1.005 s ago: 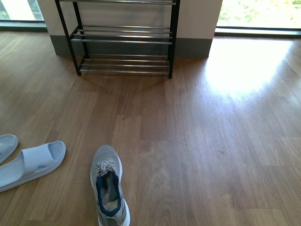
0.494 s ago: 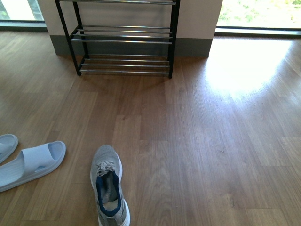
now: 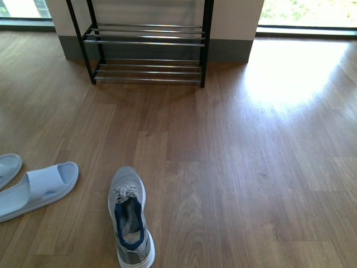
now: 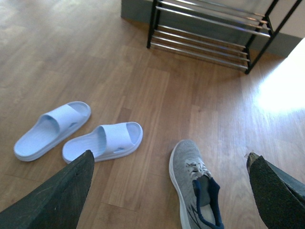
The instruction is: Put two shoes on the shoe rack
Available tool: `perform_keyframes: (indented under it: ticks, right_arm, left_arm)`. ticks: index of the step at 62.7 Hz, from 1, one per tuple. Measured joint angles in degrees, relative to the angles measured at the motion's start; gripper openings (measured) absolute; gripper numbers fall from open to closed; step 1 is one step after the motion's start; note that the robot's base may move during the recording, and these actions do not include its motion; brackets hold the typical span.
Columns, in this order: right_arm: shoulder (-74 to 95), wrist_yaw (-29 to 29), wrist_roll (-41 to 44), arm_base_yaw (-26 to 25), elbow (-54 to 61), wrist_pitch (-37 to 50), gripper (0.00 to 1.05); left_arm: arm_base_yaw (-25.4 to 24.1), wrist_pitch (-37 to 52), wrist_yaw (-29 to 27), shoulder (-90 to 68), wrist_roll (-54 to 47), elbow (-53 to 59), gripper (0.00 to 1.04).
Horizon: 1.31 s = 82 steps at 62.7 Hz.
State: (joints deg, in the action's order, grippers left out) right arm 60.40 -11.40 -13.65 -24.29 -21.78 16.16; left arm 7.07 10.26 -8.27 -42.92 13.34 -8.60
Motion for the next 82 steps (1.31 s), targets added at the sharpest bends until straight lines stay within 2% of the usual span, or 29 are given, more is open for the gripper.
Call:
perform_keyframes:
  ticks: [14, 18, 25, 34, 41, 59, 82]
  right_arm:
    - [0.0, 0.0, 0.0, 0.0, 0.0, 0.0, 0.01]
    - [0.0, 0.0, 0.0, 0.0, 0.0, 0.0, 0.01]
    - [0.0, 0.0, 0.0, 0.0, 0.0, 0.0, 0.01]
    - [0.0, 0.0, 0.0, 0.0, 0.0, 0.0, 0.01]
    - [0.0, 0.0, 0.0, 0.0, 0.0, 0.0, 0.01]
    - [0.0, 0.0, 0.0, 0.0, 0.0, 0.0, 0.01]
    - [0.0, 0.0, 0.0, 0.0, 0.0, 0.0, 0.01]
  left_arm:
    - [-5.1, 17.8, 4.4, -34.1, -5.4, -6.2, 0.95]
    - [-5.7, 20.4, 4.5, -40.3, -6.4, -7.5, 0.95]
    - [-6.2, 22.6, 8.2, -52.0, -7.3, -10.6, 0.95]
    - [-5.1, 23.0, 12.3, -62.2, -8.0, -14.2, 0.95]
    - [-4.1, 23.1, 13.1, -68.9, -8.0, -18.0, 0.95]
    - [-1.1, 21.5, 11.3, -86.5, -4.7, -29.1, 0.95]
    - [4.2, 16.4, 12.0, -97.6, -0.5, -41.7, 0.95]
